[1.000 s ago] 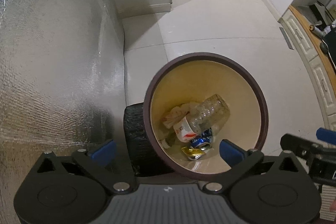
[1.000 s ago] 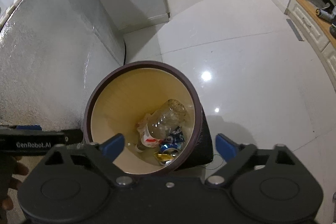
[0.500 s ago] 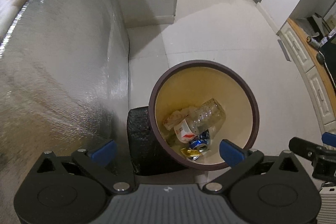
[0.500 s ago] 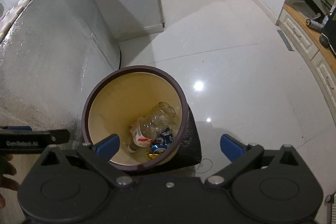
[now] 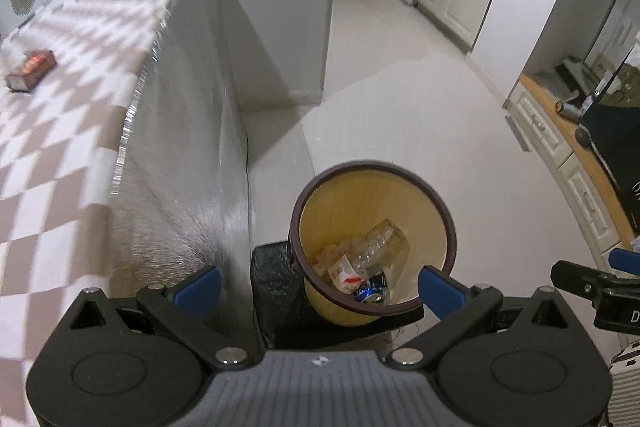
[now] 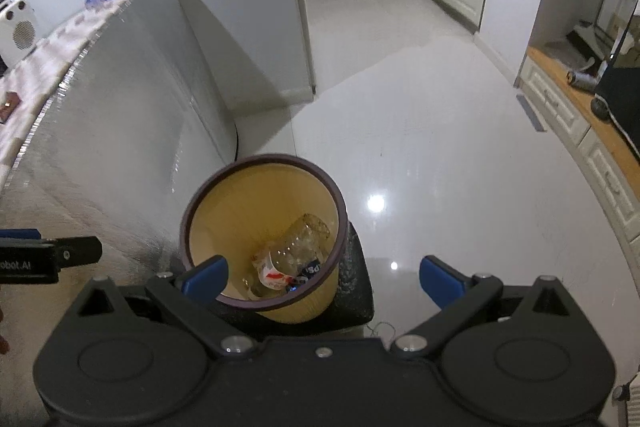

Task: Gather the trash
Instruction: 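Withdraw both tools from the wastebasket back toward the table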

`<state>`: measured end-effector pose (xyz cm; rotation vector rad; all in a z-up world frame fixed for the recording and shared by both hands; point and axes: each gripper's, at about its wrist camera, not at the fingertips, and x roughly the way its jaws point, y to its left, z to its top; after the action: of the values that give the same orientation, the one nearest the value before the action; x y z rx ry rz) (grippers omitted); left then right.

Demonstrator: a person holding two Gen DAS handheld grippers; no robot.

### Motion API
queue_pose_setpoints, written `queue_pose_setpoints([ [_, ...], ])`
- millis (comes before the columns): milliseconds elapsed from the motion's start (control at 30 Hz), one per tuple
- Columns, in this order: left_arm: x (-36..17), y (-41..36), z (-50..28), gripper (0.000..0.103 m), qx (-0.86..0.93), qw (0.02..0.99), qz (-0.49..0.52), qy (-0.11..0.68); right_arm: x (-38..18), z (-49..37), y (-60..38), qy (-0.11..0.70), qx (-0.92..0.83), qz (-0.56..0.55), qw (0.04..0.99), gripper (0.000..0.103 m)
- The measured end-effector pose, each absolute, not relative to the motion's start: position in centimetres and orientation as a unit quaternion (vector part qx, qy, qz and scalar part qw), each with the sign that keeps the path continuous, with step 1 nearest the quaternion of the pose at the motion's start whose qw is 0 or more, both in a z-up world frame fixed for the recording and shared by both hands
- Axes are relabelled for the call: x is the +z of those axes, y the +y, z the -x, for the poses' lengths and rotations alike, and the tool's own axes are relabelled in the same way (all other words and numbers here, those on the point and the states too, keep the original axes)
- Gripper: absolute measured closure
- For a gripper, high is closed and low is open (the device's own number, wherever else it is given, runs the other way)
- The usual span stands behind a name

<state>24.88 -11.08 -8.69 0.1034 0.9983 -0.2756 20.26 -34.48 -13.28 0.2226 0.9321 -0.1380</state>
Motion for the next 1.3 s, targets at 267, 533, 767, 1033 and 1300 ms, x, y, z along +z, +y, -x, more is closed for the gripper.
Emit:
queue_pose_setpoints([
  [267,-4.7,-9.3,-20.7,0.000,-0.141,0.895,-0.043,0.422,-9.0,-15.9,-32.6,0.392,-0.057,-0.091,0.914,0.000],
  [533,-1.7,-6.6,-16.9,0.000,-0.142,0.916,-0.036,0.373,-5.5,-12.4,-30.7,0.341,-0.045,-0.085,0.935,0.000],
  [767,0.5,-3.7,-14.9,0.000,-0.133,0.931,-0.026,0.338,-2.7,-10.3,-28.2,0.299,-0.024,-0.070,0.951,0.000],
  [1033,3.9,1.6,-13.5,0.000,-0.099,0.952,-0.010,0.288,-0.4,-10.0,-25.0,0.255,0.007,-0.068,0.965,0.000],
  [1300,5.7,8.2,-13.1,0.000,-0.038,0.964,-0.004,0.262,0.4,-11.6,-21.0,0.243,0.039,-0.061,0.967,0.000],
])
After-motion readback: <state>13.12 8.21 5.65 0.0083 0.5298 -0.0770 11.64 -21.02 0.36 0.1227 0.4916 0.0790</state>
